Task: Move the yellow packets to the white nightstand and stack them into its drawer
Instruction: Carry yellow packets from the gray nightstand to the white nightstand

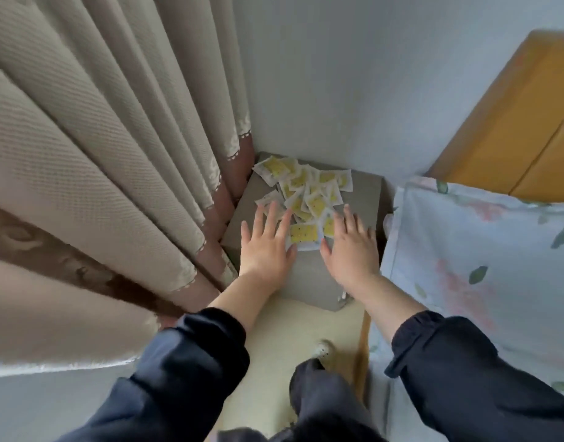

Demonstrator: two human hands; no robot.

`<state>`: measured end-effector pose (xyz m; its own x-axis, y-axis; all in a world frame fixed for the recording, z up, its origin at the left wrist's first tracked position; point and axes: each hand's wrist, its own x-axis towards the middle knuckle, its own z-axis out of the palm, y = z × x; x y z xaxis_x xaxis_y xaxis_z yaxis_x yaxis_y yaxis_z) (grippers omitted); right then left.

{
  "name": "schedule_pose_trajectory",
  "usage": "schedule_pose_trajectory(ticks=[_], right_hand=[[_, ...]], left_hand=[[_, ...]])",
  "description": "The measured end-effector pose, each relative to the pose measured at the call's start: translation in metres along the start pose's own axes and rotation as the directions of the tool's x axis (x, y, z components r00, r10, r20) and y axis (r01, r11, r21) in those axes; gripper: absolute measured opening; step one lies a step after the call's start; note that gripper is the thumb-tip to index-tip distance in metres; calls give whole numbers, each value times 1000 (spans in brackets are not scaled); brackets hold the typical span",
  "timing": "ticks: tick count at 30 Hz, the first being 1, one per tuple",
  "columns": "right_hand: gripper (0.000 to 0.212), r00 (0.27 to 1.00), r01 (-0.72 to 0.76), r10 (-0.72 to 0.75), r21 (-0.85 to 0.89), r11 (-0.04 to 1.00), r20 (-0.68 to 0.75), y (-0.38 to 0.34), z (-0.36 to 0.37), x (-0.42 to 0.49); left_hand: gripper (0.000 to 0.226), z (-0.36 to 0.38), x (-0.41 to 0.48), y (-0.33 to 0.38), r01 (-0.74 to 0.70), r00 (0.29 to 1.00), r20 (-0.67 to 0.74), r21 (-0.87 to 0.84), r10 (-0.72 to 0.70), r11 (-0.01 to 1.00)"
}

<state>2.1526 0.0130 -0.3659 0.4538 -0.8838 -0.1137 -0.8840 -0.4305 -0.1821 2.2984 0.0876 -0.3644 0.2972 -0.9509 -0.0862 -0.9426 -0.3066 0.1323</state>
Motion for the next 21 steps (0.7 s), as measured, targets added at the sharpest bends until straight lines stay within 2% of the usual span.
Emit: schedule_pose_trajectory(ticks=[6, 9, 14, 18, 21], right_hand=[[63, 994, 16, -17, 11, 1000, 108, 28, 38, 81], [63, 991, 10, -10, -3, 1000, 133, 37, 66, 109], [61, 986, -50, 52, -14, 999, 160, 59, 115, 136], [61, 979, -78, 87, -58, 995, 184, 79, 145, 151], [61, 970, -100, 103, -25, 995, 220, 91, 162, 173]], left_hand=[[67, 36, 82, 3, 69, 991, 111, 2, -69, 998], [68, 68, 109, 0, 57, 984, 172, -3, -56, 998], [82, 136, 140, -2, 72, 942, 332, -46, -53, 996], [80, 176, 157, -7, 5, 935, 356, -36, 8, 999], [75, 194, 175, -10, 38, 937, 348, -101, 0, 994]])
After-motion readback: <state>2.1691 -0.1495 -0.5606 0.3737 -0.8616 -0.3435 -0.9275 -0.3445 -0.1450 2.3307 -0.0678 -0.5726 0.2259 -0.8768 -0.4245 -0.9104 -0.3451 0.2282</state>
